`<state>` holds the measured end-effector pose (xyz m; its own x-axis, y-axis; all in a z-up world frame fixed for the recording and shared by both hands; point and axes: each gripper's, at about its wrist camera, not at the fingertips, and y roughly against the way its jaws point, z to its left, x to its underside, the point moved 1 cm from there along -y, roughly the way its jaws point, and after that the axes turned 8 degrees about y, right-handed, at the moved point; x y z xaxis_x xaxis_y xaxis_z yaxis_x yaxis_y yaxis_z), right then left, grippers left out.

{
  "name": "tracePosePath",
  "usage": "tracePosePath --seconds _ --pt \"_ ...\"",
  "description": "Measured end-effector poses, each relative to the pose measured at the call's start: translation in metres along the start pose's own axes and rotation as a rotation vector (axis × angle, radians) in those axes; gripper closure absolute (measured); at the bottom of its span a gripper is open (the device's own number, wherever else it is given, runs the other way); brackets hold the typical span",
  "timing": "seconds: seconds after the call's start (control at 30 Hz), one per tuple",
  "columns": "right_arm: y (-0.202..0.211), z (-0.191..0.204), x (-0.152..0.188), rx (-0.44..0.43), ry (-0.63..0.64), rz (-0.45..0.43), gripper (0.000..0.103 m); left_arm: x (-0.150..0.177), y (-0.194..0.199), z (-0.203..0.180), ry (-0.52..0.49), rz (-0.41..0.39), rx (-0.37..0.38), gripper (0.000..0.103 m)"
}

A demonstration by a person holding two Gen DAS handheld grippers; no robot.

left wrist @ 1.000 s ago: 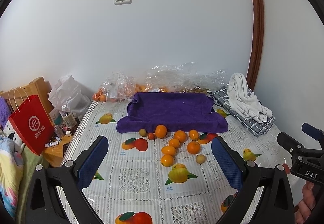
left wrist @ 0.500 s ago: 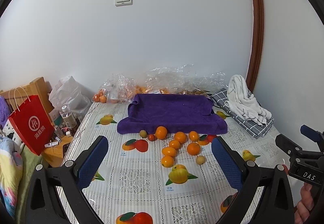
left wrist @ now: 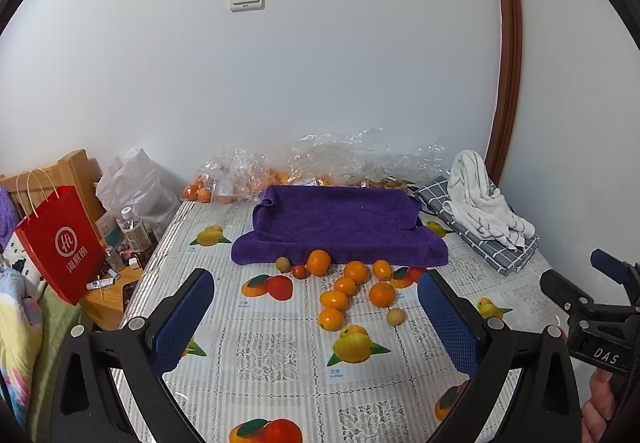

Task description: Organize fruits

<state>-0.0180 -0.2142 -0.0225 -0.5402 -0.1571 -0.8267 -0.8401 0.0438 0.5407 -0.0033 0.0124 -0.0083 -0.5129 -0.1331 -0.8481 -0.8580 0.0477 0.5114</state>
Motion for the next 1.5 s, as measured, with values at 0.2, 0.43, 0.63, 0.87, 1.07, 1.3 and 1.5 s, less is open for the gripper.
tracePosePath --seconds 0.2,0.43,0.63,0.87,1.07,1.3,1.5 --pt "0.000 0.001 0.000 -0.001 -0.001 0.003 0.000 0.001 0.001 0.001 0.002 -0.001 -0.005 0.000" --pt "0.001 0.000 0.003 0.000 -0.007 -0.005 0.000 0.002 0.001 0.002 -0.007 -0.002 -0.008 0.000" --pt "0.001 -0.002 0.006 -0.009 -0.018 -0.022 0.000 0.000 0.000 0.006 0.012 -0.001 0.008 0.000" --pt "-0.023 -0.004 0.013 -0.063 -0.056 -0.004 0.000 0.005 -0.017 0.023 0.041 0.006 -0.007 0.000" --pt "-0.062 0.017 0.021 -0.114 -0.033 0.048 0.002 0.018 -0.045 0.045 0.042 0.047 -0.019 0.000" --pt "-0.109 0.048 0.031 -0.138 0.031 0.115 0.008 0.025 -0.079 0.070 0.061 0.101 -0.020 0.000" --pt "-0.143 0.050 0.045 -0.162 -0.038 0.117 0.010 0.041 -0.117 0.098 0.096 0.156 -0.074 0.000"
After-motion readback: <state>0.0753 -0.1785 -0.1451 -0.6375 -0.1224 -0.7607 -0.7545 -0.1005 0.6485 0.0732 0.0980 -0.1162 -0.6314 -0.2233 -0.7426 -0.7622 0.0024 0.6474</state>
